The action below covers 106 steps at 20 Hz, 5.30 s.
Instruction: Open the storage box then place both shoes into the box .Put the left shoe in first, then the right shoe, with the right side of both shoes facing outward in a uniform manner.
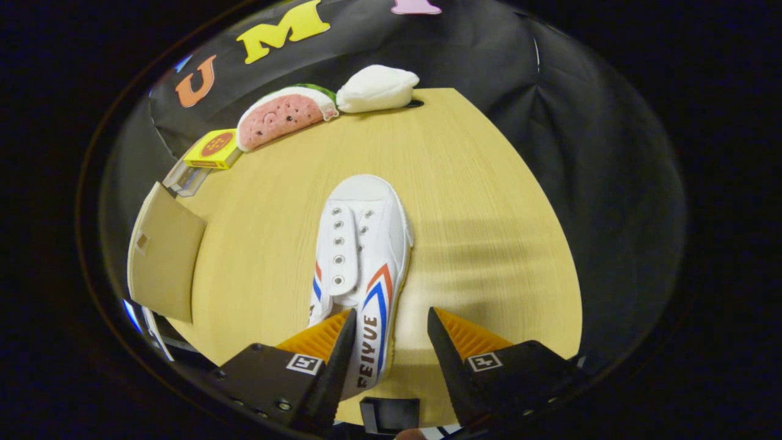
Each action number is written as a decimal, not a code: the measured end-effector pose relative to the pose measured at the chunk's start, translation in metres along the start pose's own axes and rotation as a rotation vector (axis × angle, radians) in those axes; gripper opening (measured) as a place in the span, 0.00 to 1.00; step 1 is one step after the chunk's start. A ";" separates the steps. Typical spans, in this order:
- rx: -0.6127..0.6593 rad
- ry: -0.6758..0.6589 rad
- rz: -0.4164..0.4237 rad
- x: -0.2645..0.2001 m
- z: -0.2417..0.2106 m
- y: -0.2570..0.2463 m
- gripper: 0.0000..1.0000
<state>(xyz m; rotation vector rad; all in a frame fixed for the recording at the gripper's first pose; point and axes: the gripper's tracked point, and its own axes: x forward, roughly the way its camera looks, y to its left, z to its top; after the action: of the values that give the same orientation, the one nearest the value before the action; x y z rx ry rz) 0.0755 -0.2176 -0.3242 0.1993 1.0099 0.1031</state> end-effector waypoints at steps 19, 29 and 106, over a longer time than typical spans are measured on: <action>0.130 0.007 0.066 -0.032 0.007 0.046 0.04; 0.097 -0.087 0.127 -0.105 0.016 0.193 0.04; -0.152 -0.826 -0.115 -0.293 0.087 0.349 0.95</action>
<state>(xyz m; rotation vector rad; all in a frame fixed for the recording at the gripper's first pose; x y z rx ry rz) -0.0034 0.0615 0.0382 0.0312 0.1869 -0.0122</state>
